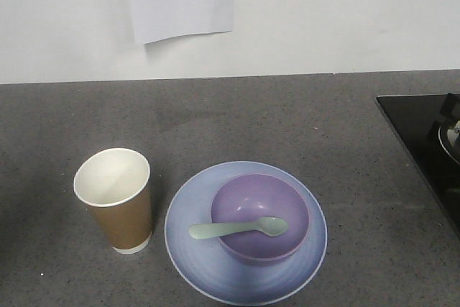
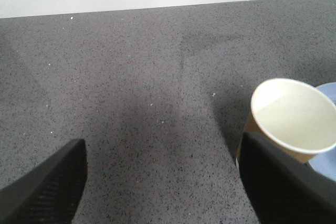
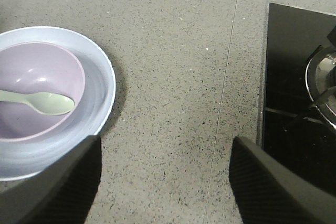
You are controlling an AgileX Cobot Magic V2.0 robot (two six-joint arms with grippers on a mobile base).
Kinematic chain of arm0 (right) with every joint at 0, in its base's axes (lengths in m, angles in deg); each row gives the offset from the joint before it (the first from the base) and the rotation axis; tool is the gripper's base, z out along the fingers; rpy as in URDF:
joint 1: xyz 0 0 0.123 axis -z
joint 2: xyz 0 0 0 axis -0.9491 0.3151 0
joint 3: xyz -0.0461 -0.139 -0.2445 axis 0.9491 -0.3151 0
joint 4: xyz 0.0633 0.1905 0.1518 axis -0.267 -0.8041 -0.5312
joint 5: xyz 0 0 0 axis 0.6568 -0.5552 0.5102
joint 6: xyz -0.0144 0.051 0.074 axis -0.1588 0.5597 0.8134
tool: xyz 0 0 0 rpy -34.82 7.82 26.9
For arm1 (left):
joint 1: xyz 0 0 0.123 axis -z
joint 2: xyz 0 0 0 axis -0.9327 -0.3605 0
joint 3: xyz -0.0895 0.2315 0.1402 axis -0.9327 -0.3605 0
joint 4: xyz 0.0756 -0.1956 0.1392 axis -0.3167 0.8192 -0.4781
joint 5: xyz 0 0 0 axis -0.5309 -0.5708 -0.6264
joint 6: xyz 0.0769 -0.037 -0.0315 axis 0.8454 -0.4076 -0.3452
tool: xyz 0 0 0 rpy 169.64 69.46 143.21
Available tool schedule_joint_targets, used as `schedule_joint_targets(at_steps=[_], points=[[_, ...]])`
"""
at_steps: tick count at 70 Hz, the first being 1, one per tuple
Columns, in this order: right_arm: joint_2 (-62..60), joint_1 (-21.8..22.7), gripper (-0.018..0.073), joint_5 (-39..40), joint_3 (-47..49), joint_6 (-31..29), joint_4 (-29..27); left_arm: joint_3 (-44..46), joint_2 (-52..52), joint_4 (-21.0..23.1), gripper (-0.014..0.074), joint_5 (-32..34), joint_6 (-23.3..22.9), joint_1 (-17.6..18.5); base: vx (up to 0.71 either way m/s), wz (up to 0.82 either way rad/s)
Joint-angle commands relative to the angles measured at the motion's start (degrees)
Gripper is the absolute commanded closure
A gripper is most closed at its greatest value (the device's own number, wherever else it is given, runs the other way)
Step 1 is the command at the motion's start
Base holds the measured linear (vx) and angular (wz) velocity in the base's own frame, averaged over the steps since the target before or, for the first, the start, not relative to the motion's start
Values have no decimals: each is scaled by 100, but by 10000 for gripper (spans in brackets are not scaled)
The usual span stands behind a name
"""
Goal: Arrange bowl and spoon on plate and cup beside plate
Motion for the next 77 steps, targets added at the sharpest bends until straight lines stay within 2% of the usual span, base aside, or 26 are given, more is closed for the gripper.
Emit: schedule_joint_targets(at_steps=[1, 13, 23, 32, 46, 49, 77], points=[[-320, 30, 55, 418, -106, 24, 81, -196, 346, -52, 21, 635, -70, 31, 0, 0], [-583, 30, 60, 506, -324, 24, -226, -458, 802, -41, 34, 809, -70, 31, 0, 0], [-592, 30, 117, 577, -324, 24, -350, -458, 869, -41, 108, 841, -70, 31, 0, 0], [-592, 30, 253, 587, -324, 24, -320, -458, 869, -41, 246, 843, -70, 31, 0, 0], [-592, 30, 550, 582, -324, 24, -329, -458, 869, -41, 546, 848, -70, 31, 0, 0], [-592, 30, 576, 582, -324, 24, -329, -458, 869, -41, 604, 843, -70, 31, 0, 0], [-592, 30, 570, 582, -324, 24, -346, -458, 869, -41, 604, 824, -70, 31, 0, 0]])
